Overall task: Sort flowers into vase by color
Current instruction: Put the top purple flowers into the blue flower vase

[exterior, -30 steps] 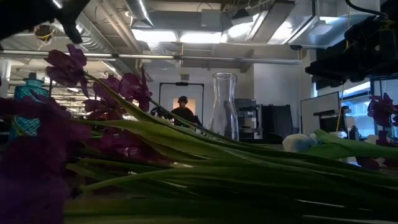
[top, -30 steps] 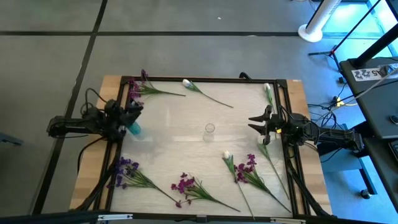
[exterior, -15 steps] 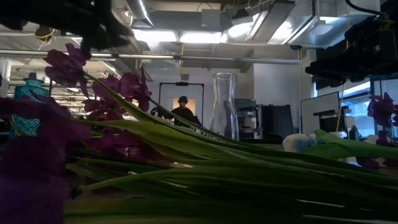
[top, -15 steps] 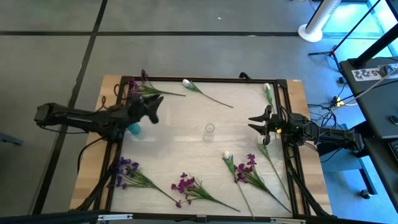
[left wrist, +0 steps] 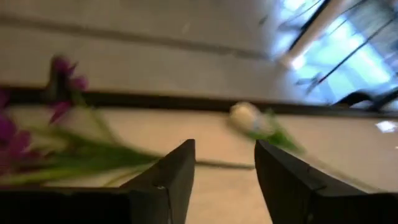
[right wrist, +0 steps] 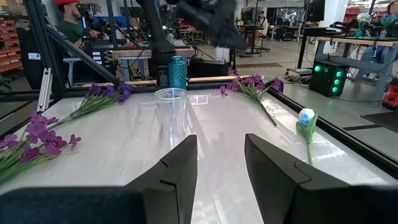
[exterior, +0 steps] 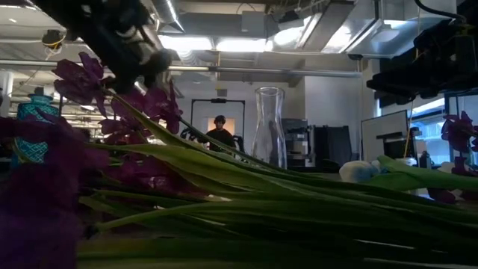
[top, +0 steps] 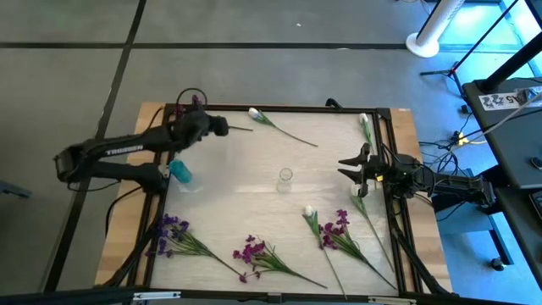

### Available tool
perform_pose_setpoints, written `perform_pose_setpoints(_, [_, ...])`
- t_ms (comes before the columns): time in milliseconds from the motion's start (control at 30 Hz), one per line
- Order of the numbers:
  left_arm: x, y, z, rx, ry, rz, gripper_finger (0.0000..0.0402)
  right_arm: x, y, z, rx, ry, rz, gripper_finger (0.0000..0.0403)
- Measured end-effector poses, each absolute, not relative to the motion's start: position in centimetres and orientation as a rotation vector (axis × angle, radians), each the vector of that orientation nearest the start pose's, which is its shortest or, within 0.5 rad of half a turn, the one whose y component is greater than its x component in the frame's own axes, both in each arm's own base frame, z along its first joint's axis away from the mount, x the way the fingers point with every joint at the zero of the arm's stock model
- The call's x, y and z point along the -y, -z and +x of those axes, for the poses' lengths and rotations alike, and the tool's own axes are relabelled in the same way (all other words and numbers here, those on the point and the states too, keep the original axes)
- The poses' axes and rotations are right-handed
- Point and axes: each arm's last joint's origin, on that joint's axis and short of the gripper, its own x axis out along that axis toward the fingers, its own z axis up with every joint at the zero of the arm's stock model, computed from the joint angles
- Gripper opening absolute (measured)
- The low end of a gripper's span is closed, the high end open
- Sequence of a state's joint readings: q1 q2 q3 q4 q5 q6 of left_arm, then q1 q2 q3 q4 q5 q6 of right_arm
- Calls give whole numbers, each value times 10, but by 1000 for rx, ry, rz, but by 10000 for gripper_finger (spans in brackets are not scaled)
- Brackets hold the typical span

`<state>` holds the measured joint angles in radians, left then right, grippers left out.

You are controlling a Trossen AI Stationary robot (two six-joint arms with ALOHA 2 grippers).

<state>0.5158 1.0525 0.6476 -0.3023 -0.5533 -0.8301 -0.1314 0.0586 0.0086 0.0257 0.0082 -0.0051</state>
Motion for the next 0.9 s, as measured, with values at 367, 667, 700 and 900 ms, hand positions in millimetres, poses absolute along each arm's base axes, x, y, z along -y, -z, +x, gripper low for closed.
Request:
perform_pose_setpoints(367, [-150,-206,169,-296,-1381,-1003,227,13,-164,100,-24,140,-4,134])
perform_pose_setpoints(667, [-168,-195,156,-189,-1556,-1133,229,13,-164,100,-24,139,-4,134])
perform_pose_setpoints(700, [-172,-192,155,-178,-1588,-1140,229,13,-164,100,-24,139,-4,134])
perform_pose_setpoints(900, [-192,-171,148,-140,-1736,-1180,229,13,-164,100,-24,140,-4,134])
